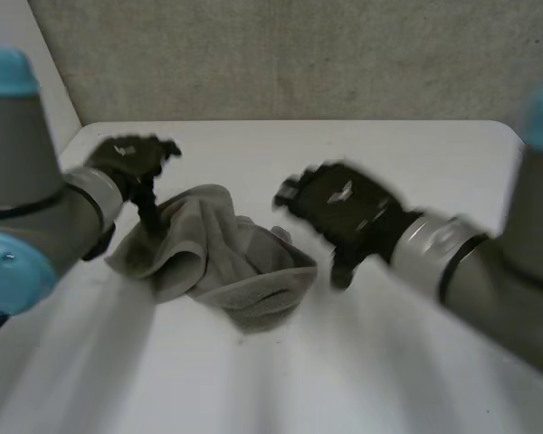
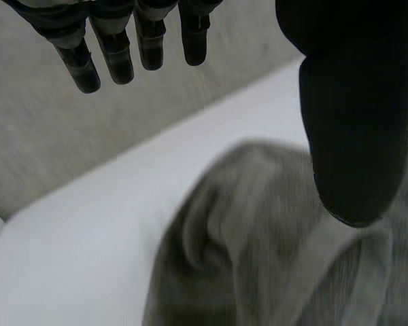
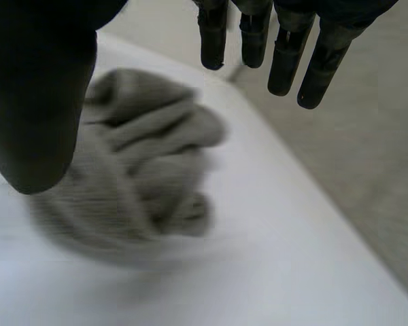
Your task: Fold the towel.
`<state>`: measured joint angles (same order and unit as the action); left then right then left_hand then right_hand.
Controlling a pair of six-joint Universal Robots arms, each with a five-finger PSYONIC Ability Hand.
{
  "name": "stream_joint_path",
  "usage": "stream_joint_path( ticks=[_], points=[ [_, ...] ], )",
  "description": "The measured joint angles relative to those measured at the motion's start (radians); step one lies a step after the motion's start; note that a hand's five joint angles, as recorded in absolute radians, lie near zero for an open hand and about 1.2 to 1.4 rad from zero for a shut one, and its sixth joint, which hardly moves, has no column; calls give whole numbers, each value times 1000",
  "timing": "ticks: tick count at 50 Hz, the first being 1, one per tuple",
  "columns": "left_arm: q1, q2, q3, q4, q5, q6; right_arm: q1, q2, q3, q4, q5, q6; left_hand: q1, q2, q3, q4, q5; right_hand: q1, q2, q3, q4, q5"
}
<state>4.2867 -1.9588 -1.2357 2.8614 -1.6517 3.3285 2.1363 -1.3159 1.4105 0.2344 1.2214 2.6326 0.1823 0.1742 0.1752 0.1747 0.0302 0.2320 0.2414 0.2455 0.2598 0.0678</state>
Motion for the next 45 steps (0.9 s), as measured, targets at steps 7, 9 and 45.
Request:
stream_joint_path(
  ticks=[7,9,45],
  points=[
    [9,-158,-21,122,6,107,100,178,24,-161,34,5,3,15,14,13,0,0,0,0,0,0],
    [9,-194,-37,188,8,115,120,238,22,-249,85,13,47,54,51,51,18,41,35,28,21,34],
    [-122,408,-82,362,71,-144,-171,-274,-47,-322,301,34,985,1038,1036,1043,979,1089,1077,1087,1075,1085]
  ],
)
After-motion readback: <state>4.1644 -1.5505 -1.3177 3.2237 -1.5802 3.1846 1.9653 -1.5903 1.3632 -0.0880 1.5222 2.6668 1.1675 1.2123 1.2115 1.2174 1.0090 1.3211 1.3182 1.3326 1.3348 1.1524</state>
